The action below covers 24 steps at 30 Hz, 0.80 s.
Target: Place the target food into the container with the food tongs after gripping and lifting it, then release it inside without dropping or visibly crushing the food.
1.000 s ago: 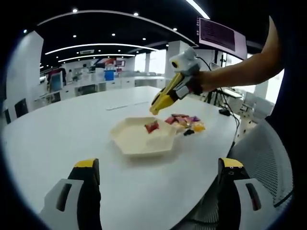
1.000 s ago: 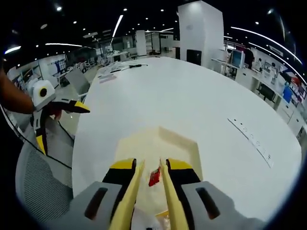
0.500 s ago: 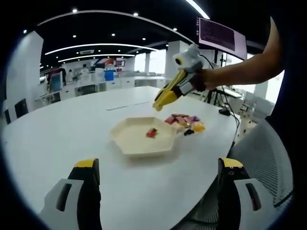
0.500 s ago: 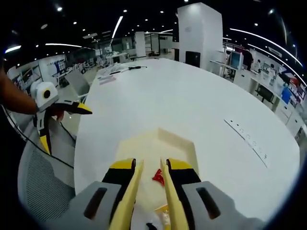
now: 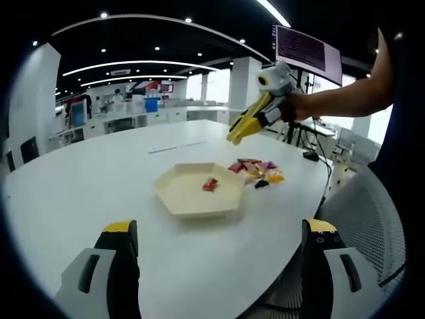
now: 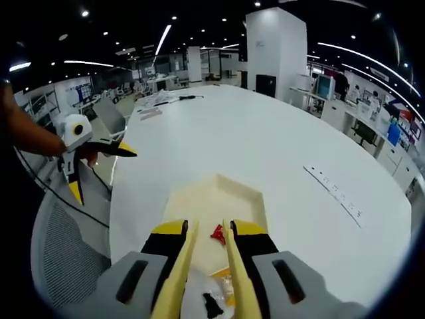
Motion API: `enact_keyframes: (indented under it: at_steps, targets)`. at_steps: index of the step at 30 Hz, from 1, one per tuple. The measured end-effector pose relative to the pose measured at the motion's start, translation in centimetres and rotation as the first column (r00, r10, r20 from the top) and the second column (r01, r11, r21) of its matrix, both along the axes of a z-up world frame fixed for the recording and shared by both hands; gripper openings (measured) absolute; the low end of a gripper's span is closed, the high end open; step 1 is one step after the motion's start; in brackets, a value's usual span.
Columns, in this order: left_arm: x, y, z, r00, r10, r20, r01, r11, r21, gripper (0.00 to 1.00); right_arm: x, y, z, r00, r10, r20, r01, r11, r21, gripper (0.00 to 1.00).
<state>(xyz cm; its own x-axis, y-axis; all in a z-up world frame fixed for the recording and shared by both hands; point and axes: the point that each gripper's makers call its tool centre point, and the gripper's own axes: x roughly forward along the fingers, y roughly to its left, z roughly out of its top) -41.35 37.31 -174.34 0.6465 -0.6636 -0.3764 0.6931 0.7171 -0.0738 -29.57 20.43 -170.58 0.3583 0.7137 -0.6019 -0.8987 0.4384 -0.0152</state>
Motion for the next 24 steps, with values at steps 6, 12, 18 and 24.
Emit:
enact_keyframes:
  at_steps: [6,12,18,24]
  targets:
    - [0.0,-0.1,-0.1,1.000,-0.003,-0.003,0.003,1.000,0.004,0.99,-0.4,-2.7,0.1,1.000,-0.022,0.005,0.022,1.000,-0.009,0.25]
    - [0.0,0.0,-0.2,1.000,-0.001,-0.005,0.001,1.000,0.005,0.99,-1.0,-5.0,0.3,0.999,-0.037,0.015,0.037,0.999,-0.020,0.25]
    - [-0.1,-0.1,-0.3,1.000,-0.008,-0.008,0.009,1.000,0.013,0.99,-2.1,-8.0,0.6,0.998,-0.062,0.016,0.062,0.998,-0.033,0.25]
    - [-0.1,-0.1,-0.5,1.000,-0.011,-0.011,0.011,1.000,0.015,0.99,-3.1,-11.0,0.0,0.996,-0.091,0.006,0.092,0.994,-0.060,0.26]
